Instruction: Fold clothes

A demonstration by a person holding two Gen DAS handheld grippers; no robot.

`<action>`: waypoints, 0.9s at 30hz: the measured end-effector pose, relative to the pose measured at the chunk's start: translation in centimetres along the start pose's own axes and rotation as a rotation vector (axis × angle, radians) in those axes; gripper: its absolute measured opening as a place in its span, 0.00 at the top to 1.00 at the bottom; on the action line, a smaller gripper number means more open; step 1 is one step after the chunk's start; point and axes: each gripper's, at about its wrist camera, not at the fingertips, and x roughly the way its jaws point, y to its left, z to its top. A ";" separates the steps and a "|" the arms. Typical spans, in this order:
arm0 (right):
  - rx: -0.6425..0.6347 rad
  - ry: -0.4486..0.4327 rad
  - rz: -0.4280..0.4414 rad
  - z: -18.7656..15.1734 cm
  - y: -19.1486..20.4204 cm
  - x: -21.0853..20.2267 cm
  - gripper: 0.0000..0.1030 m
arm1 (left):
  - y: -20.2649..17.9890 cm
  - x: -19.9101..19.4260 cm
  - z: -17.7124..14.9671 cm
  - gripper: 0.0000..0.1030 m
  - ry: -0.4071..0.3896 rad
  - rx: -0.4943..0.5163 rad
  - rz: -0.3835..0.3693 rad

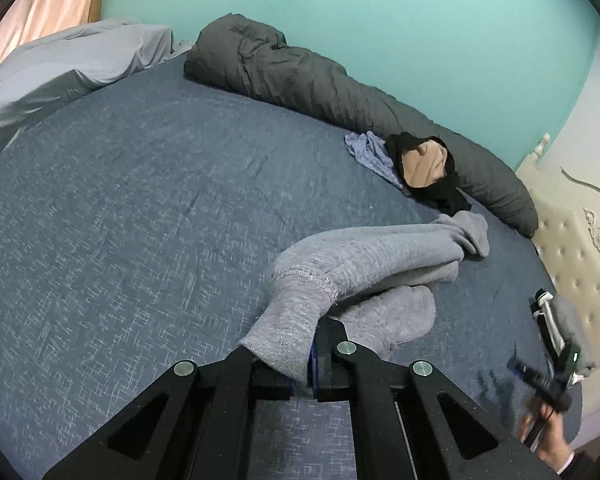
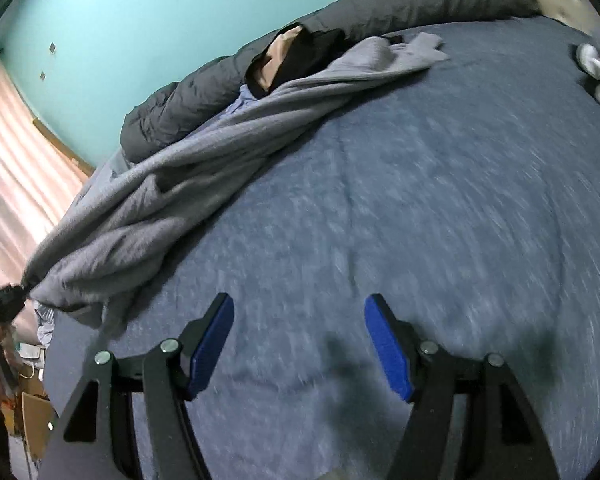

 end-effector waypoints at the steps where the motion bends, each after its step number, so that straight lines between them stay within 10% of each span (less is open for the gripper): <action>1: 0.009 0.012 0.010 1.0 0.4 1.1 0.30 | 0.3 0.4 0.1 0.96 0.002 -0.003 0.003; 27: 0.297 0.019 0.087 15.8 1.2 19.5 0.18 | 3.8 6.0 -0.2 0.96 0.051 0.042 -0.023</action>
